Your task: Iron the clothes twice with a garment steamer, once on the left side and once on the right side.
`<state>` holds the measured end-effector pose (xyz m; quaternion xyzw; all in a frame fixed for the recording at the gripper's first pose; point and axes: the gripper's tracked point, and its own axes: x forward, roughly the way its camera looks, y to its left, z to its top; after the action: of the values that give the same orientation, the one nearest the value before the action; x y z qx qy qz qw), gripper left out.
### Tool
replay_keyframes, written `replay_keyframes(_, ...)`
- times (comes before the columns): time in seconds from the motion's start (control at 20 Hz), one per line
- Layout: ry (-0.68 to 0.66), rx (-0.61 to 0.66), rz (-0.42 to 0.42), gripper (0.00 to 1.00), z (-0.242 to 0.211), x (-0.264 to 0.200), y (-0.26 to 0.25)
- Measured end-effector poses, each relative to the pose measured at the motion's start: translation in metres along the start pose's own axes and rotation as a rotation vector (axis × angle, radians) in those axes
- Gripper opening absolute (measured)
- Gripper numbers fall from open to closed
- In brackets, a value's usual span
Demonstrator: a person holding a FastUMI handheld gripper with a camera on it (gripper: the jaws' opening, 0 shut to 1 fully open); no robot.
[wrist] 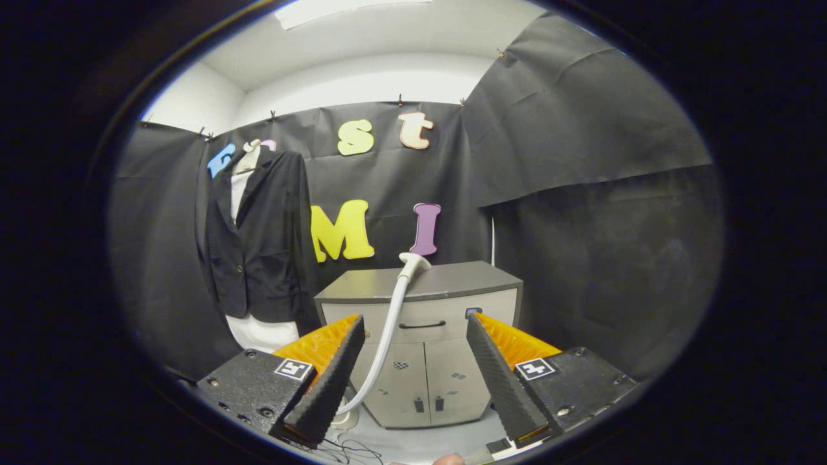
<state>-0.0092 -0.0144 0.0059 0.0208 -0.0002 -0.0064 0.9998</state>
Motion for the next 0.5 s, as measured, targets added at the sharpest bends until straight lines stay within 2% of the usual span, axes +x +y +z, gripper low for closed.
replay_keyframes(0.3,-0.010,-0.034,-0.032,0.99,0.001,-0.004,-0.001)
replay_keyframes(0.5,-0.007,-0.055,-0.030,0.99,0.003,-0.001,0.017)
